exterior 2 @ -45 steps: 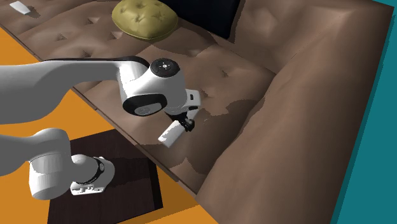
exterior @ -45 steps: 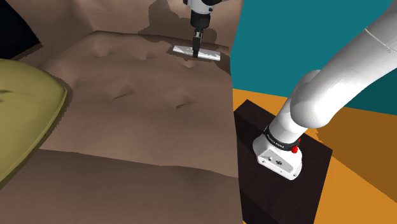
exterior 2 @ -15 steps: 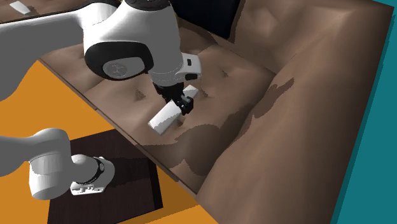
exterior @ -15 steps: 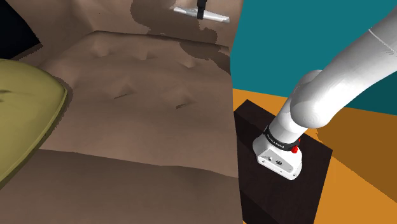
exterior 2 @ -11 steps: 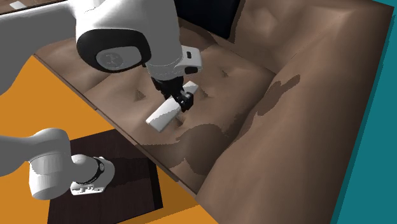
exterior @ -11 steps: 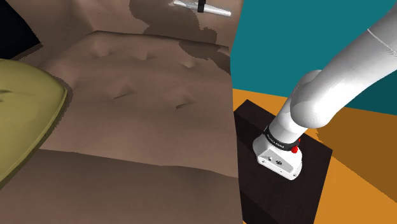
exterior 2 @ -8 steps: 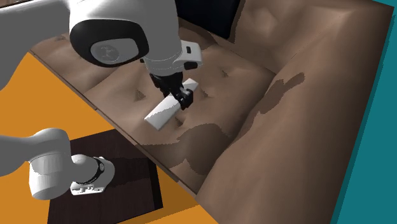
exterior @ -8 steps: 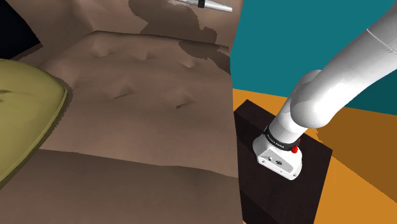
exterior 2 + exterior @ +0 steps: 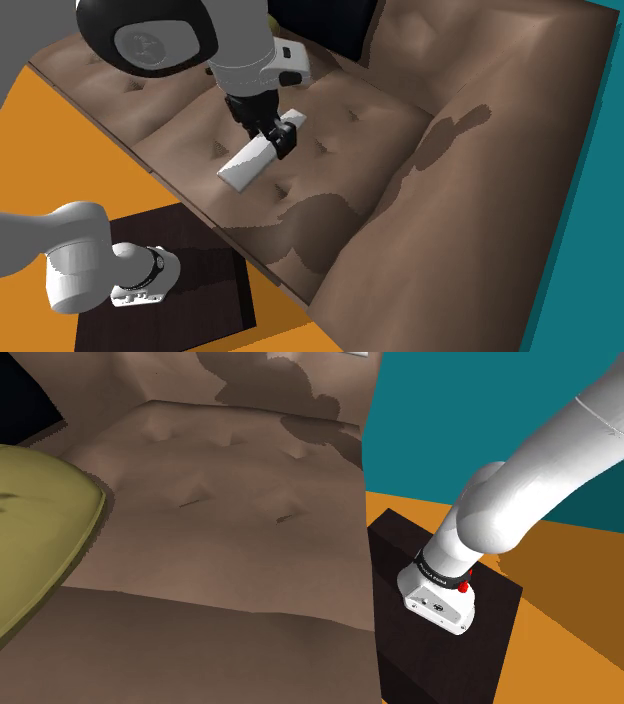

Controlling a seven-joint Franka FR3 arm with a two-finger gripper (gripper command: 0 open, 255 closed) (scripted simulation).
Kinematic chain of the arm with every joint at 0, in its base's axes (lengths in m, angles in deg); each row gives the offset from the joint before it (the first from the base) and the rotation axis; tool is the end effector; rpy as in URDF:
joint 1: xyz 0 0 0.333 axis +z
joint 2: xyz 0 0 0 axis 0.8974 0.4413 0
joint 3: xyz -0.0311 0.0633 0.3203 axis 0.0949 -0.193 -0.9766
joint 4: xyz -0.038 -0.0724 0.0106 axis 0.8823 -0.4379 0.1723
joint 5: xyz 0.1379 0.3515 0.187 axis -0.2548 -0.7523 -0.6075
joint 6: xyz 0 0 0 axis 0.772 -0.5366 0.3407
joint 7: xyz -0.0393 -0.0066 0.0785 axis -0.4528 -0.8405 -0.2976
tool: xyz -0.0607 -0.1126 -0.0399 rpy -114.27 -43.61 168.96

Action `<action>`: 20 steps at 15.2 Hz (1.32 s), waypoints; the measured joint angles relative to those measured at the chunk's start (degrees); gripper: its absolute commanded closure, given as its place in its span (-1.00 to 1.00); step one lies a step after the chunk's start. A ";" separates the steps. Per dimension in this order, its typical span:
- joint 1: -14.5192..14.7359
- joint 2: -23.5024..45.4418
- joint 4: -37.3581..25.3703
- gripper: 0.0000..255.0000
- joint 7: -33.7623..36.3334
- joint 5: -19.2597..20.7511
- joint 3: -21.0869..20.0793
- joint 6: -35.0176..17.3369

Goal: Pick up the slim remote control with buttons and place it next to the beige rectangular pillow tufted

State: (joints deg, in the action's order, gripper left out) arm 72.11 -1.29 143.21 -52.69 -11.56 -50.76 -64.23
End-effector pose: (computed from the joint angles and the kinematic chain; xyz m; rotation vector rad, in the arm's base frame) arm 0.4954 0.0445 0.6562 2.9758 0.9568 0.0208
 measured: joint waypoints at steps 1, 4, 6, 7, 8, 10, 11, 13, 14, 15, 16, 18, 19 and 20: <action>0.42 -0.78 0.65 1.00 1.13 -0.14 -0.73 0.17; 1.76 -2.56 1.90 1.00 4.79 -0.69 -3.10 0.72; 2.81 -4.27 3.43 1.00 7.66 -1.26 -4.99 0.94; 3.27 -4.68 3.84 1.00 8.98 -1.54 -5.88 0.95; 3.80 -4.75 3.70 1.00 10.48 -1.85 -6.90 1.17; 4.73 -5.03 3.86 1.00 13.25 -2.43 -8.75 1.28; 5.19 -5.57 4.36 1.00 14.53 -2.74 -9.61 1.30; 6.23 -5.95 4.58 1.00 17.59 -3.46 -11.71 1.42; 6.74 -6.27 4.91 1.00 19.10 -3.84 -12.72 1.38; 7.10 -6.16 4.53 1.00 20.23 -4.06 -13.50 1.61; 7.48 -6.03 4.03 1.00 21.46 -4.30 -14.34 1.97; 8.43 -6.12 4.45 1.00 24.37 -4.96 -16.36 1.54; 8.99 -6.28 4.66 1.00 26.03 -5.34 -17.51 1.43; 9.38 -5.63 4.20 1.00 27.47 -5.50 -18.56 1.16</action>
State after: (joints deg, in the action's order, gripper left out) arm 81.49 -6.92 147.41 -25.21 -17.06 -69.31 -63.07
